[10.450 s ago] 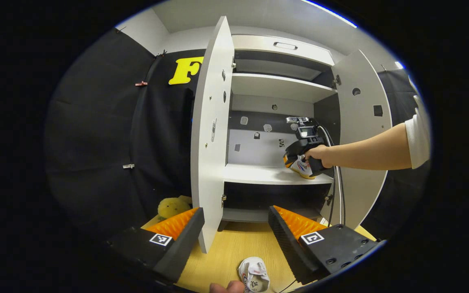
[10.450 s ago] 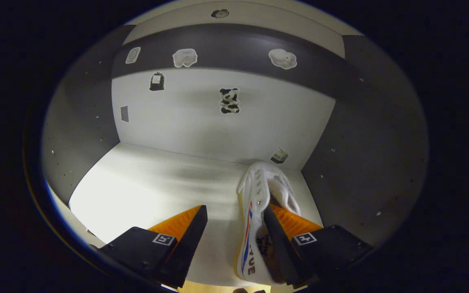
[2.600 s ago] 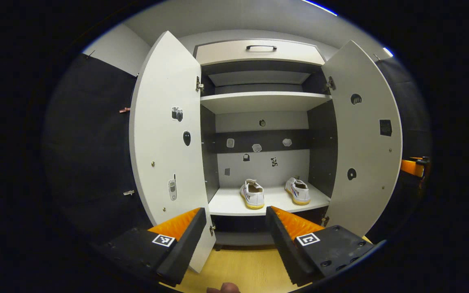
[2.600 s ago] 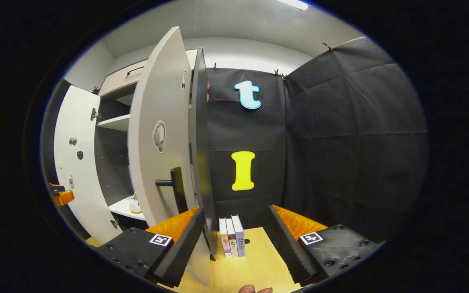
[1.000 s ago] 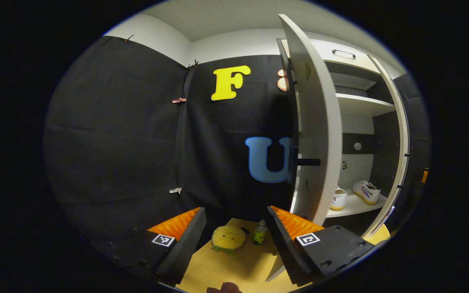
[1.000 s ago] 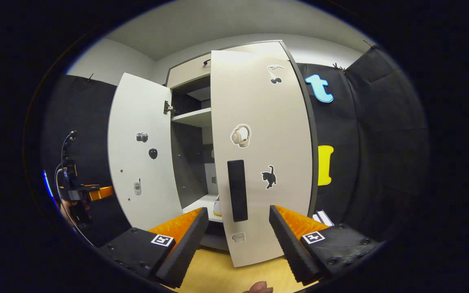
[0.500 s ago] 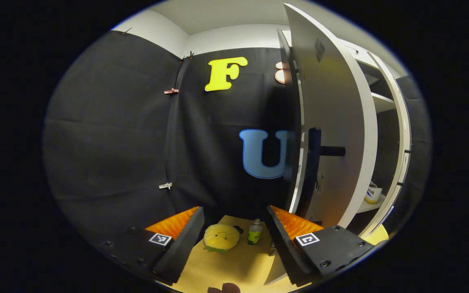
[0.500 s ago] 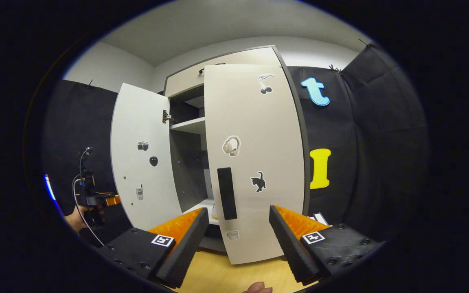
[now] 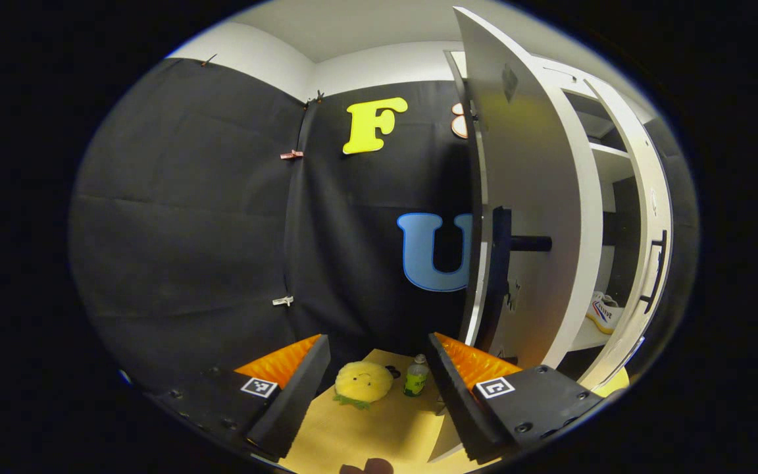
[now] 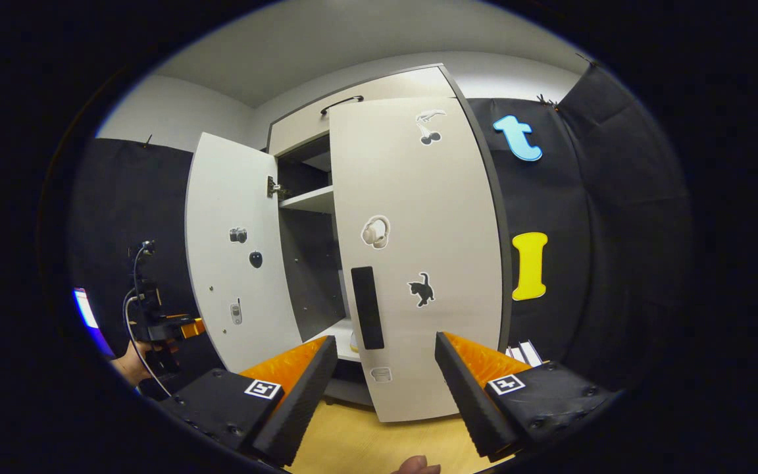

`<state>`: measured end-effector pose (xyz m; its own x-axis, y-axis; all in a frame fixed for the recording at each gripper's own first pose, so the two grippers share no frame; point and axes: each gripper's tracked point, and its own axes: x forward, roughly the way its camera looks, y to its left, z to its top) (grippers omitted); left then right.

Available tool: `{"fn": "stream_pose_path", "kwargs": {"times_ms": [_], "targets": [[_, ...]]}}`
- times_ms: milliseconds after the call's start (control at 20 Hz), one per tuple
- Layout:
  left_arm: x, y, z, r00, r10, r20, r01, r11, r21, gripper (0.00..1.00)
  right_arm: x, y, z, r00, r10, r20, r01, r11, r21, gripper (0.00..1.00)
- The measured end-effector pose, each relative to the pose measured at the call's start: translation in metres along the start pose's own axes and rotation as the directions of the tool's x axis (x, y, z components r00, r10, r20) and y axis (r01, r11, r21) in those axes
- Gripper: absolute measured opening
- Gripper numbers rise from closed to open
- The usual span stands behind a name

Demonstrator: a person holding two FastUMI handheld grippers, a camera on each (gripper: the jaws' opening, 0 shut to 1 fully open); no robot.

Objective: Grab one shoe with the right hand and put it into the shoe cabinet, grab the other shoe with the left hand and put it into the shoe cabinet; then close the right door with the right hand and the left door with the left hand.

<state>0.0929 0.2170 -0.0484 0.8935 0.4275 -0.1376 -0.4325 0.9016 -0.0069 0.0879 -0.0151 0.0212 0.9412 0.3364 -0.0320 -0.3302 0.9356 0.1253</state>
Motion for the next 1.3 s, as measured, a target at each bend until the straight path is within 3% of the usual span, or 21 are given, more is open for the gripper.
{"fn": "stream_pose_path", "kwargs": {"times_ms": [250,550,750,950,1300], "targets": [[-0.016,-0.052,-0.002,0.999,-0.052,0.007,0.052,0.999,-0.001,0.93,-0.004,-0.007,0.005,1.0,0.015,0.005,-0.015,1.0,0.001,0.98],[-0.028,-0.175,0.001,0.973,-0.232,0.008,0.232,0.973,-0.01,0.95,-0.011,-0.021,0.006,1.0,0.002,-0.003,-0.002,1.0,0.0,0.98],[-0.05,-0.228,0.013,0.948,-0.317,0.029,0.317,0.948,-0.007,0.95,-0.02,-0.033,0.008,0.999,-0.037,0.007,0.036,0.999,0.008,0.98],[-0.074,-0.244,0.027,0.931,-0.362,0.05,0.364,0.931,-0.028,0.95,-0.026,-0.045,0.015,0.997,-0.079,0.025,0.079,0.997,-0.001,0.98],[-0.108,-0.236,0.05,0.929,-0.363,0.071,0.365,0.931,-0.009,0.95,-0.031,-0.055,0.028,0.989,-0.136,0.063,0.136,0.991,0.002,0.98]]}}
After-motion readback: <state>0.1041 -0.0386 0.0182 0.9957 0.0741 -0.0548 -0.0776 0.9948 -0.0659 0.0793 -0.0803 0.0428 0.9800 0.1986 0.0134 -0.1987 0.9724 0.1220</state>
